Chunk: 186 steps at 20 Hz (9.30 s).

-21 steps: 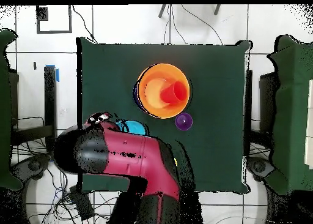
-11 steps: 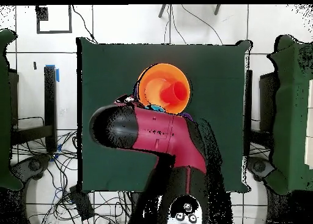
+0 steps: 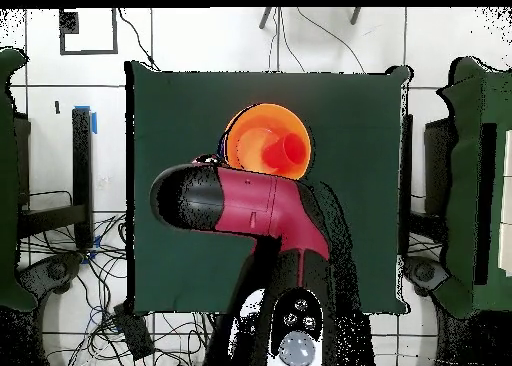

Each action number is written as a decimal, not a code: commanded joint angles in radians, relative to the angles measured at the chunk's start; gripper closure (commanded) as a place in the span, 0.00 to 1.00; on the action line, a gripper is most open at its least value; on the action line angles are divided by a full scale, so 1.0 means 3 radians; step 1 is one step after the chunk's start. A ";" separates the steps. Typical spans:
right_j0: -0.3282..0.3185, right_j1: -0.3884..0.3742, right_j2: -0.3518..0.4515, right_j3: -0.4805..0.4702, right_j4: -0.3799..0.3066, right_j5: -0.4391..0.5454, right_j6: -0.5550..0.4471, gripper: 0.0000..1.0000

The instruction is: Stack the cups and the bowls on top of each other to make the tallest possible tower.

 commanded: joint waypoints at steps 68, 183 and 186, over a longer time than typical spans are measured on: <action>-0.0465 0.0413 0.0804 -0.1211 -0.0696 0.0707 -0.0796 1.00; -0.0413 0.0131 0.0765 -0.0615 -0.0830 0.0562 -0.0206 0.00; -0.0369 0.0133 0.0735 -0.0566 -0.0821 0.0493 -0.0119 0.00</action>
